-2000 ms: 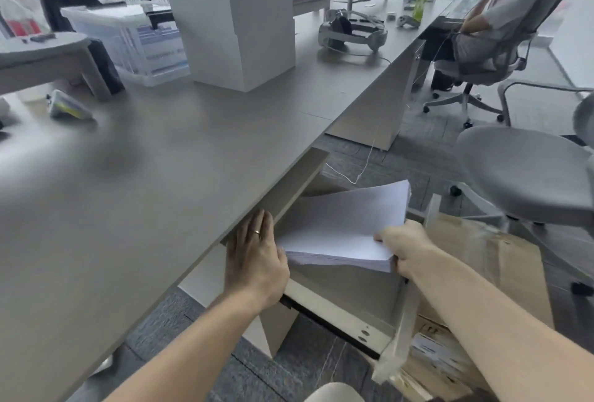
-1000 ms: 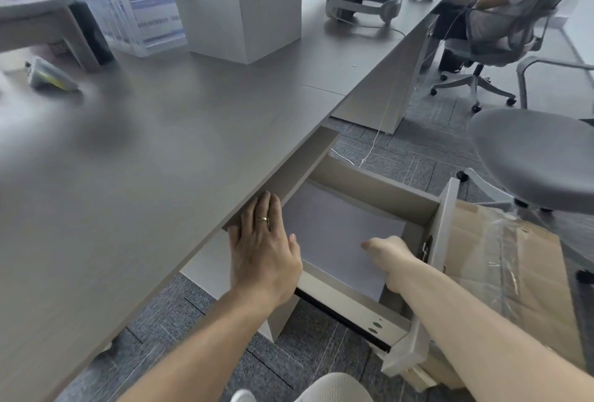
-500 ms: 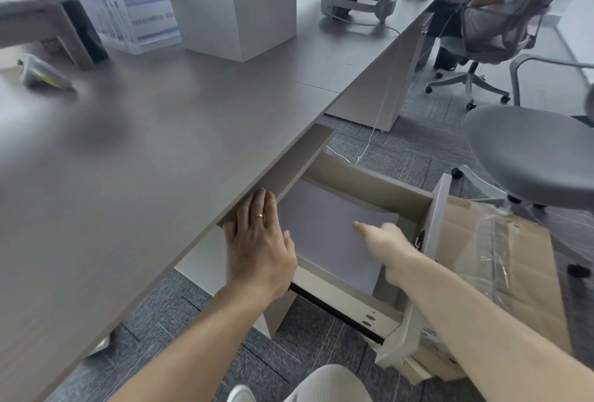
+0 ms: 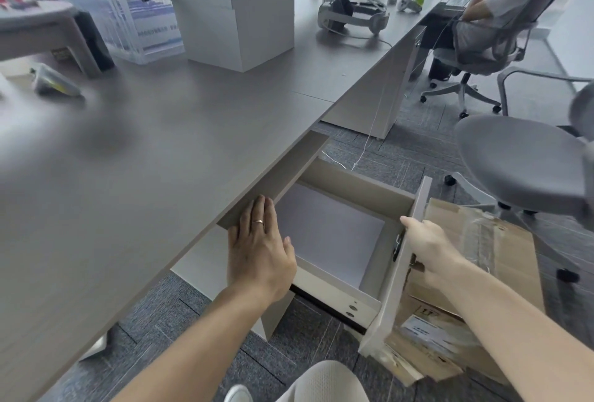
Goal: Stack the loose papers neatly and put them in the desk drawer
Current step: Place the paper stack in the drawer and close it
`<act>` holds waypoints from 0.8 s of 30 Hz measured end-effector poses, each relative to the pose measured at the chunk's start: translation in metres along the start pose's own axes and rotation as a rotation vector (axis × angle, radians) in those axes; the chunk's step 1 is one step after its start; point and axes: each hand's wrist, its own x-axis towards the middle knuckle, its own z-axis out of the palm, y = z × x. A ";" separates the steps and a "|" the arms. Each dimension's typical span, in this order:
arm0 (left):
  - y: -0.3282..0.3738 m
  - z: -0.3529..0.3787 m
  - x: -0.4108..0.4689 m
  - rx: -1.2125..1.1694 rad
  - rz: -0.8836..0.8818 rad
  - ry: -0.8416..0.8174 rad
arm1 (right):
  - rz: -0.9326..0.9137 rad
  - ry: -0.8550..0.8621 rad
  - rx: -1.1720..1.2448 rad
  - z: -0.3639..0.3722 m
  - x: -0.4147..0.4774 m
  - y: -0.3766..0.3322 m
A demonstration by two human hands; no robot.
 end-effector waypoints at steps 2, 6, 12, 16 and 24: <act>0.000 0.000 -0.001 -0.023 -0.005 0.002 | 0.007 -0.018 0.045 0.008 0.006 -0.002; -0.002 -0.002 0.002 -0.050 -0.005 0.002 | 0.015 -0.112 0.147 0.035 0.014 -0.009; 0.000 -0.005 0.001 -0.090 -0.006 -0.010 | 0.087 -0.300 0.317 0.076 0.011 -0.029; -0.004 -0.005 0.001 -0.036 0.020 -0.030 | 0.114 -0.398 0.382 0.102 0.010 -0.044; -0.007 -0.006 0.002 0.006 0.059 -0.023 | 0.156 -0.439 0.501 0.142 0.011 -0.062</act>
